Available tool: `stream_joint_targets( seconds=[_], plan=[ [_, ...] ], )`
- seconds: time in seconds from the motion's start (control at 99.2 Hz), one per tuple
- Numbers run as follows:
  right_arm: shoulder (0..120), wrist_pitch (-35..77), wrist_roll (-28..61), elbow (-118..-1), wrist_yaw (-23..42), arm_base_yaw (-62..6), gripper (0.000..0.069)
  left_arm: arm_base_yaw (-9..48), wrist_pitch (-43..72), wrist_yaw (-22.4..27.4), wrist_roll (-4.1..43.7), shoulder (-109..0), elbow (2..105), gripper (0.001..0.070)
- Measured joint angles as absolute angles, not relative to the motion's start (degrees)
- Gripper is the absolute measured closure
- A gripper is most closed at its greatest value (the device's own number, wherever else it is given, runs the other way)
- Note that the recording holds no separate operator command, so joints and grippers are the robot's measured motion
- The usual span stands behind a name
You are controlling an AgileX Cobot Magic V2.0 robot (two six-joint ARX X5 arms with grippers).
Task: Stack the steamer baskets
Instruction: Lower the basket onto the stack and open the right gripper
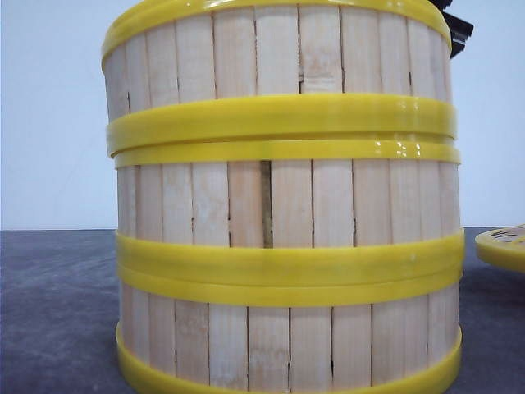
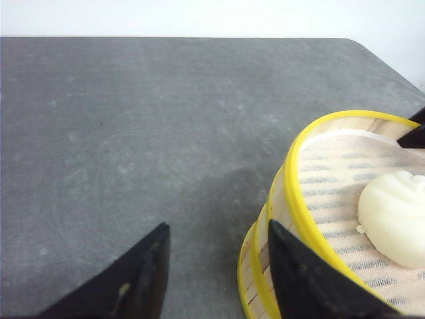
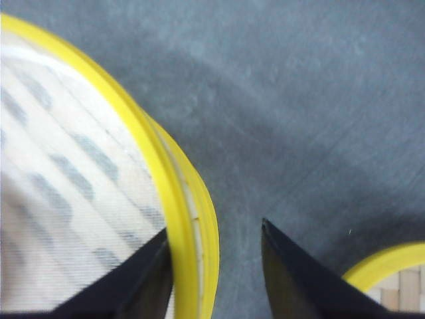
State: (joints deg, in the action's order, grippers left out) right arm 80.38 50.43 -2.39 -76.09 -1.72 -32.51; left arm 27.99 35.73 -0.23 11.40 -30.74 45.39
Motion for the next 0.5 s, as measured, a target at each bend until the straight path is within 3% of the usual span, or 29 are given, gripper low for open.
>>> stream_joint_targets(
  seconds=[0.06,0.151,0.212,0.343,0.504],
  plan=[
    [78.24,49.82,-2.50,-76.09,-1.65,-32.51,0.0414,27.99,35.75,-0.23,11.42,-30.74,45.39,0.0434],
    [73.65,49.01,-3.27,-76.12,-1.63,-32.51,0.0290,27.99,35.73,-0.23,11.40,-30.74,45.39,0.0434],
    [70.91,49.08,-3.53,-76.14,-1.56,-32.45,0.0245,27.99,35.73,-0.23,11.40,-30.74,45.39,0.0434],
    [65.65,50.43,-5.15,-76.14,0.78,-31.81,0.0219,27.99,35.73,-0.23,11.40,-30.74,45.39,0.0434],
    [57.43,53.52,-8.19,-76.14,8.47,-30.59,0.0216,27.99,35.73,-0.23,11.40,-30.74,45.39,0.0434]
  ],
)
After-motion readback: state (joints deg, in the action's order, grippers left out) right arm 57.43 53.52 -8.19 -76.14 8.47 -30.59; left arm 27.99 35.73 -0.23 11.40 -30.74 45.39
